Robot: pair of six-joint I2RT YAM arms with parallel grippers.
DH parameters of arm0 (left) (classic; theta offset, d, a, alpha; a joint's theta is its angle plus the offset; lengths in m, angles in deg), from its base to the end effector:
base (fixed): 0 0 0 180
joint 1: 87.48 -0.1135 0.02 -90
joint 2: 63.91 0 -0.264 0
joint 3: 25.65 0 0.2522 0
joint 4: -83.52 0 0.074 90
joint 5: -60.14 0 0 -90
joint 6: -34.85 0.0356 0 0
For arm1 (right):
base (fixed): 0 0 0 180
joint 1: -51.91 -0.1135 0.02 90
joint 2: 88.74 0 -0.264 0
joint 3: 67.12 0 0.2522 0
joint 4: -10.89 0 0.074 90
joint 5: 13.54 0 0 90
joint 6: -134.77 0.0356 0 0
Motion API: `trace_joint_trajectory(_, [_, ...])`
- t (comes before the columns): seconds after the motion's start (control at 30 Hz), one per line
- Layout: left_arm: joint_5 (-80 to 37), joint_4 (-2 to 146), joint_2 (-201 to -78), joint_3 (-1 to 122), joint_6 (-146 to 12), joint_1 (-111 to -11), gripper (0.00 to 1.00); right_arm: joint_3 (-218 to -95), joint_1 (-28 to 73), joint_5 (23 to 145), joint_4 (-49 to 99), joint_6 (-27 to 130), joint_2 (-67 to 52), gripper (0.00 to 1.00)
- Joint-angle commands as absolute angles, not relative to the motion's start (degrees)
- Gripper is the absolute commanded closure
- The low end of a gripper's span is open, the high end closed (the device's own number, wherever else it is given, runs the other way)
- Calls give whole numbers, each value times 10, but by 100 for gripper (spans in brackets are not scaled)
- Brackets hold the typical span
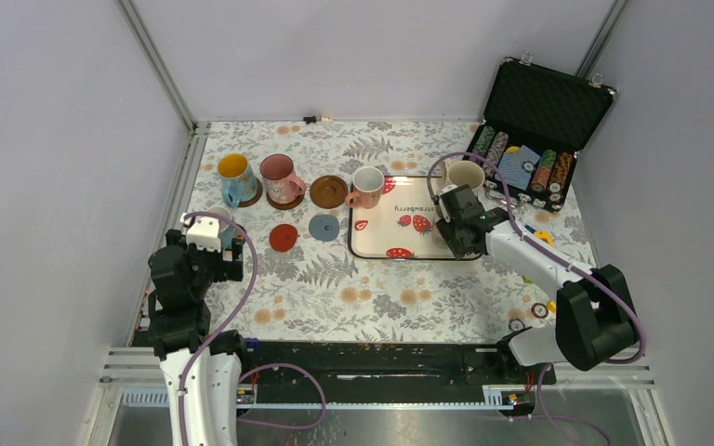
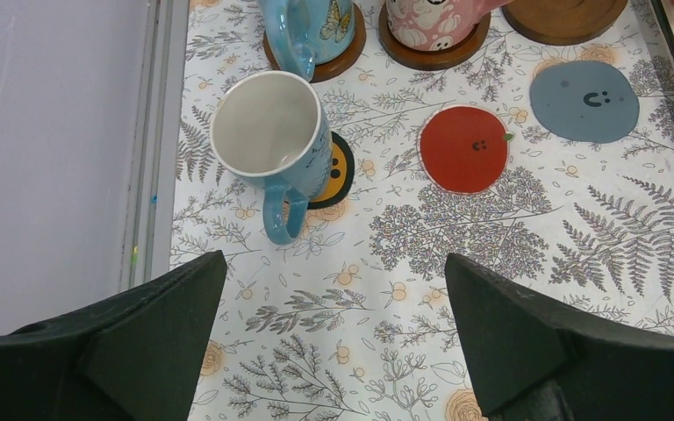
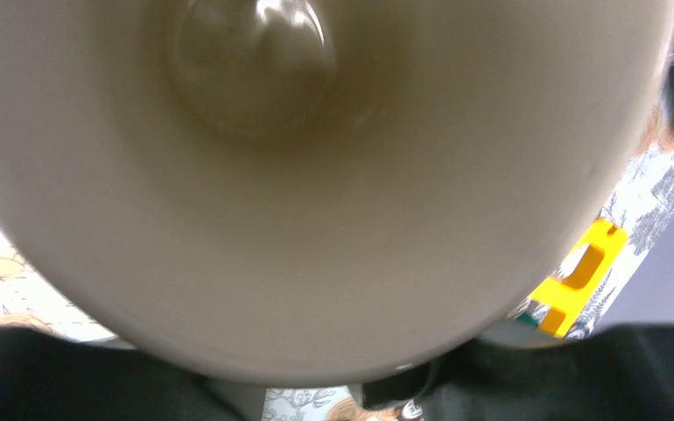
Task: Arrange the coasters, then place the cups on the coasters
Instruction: Pick up the cup from the tray.
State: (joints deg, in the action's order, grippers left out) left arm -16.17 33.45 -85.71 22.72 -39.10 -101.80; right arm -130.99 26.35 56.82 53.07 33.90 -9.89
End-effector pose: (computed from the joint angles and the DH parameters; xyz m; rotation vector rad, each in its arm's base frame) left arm 0.0990 0.0166 0.2810 0.1842 1.9616 0.1098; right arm 0.2495 0.1061 0.2170 -0.6636 2.4266 -0.3367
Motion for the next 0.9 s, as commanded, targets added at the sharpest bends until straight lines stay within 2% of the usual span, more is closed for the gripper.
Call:
trace_joint_trajectory(0.0, [-137, 367, -849, 229, -386, -1025, 1, -1315, 262, 609, 535, 341, -96, 59])
trace_joint_trajectory(0.07, [-139, 363, -855, 232, -386, -1025, 1, -1316, 263, 603, 531, 339, -106, 98])
trace_joint_trajectory(0.1, [-143, 362, -855, 232, -387, -1025, 1, -1317, 263, 596, 529, 338, -114, 100])
trace_joint_trajectory(0.33, [-147, 362, -849, 231, -387, -1027, 1, -1325, 263, 599, 521, 331, -214, 100])
trace_joint_trajectory(0.47, [-139, 363, -849, 231, -386, -1027, 1, -1375, 262, 617, 546, 329, -253, 100])
trace_joint_trajectory(0.7, [-138, 362, -850, 232, -386, -1032, 1, -1540, 255, 710, 594, 382, -229, 100])
trace_joint_trajectory(0.87, [-124, 362, -843, 229, -383, -1033, 1, -1641, 197, 713, 609, 387, -165, 100])
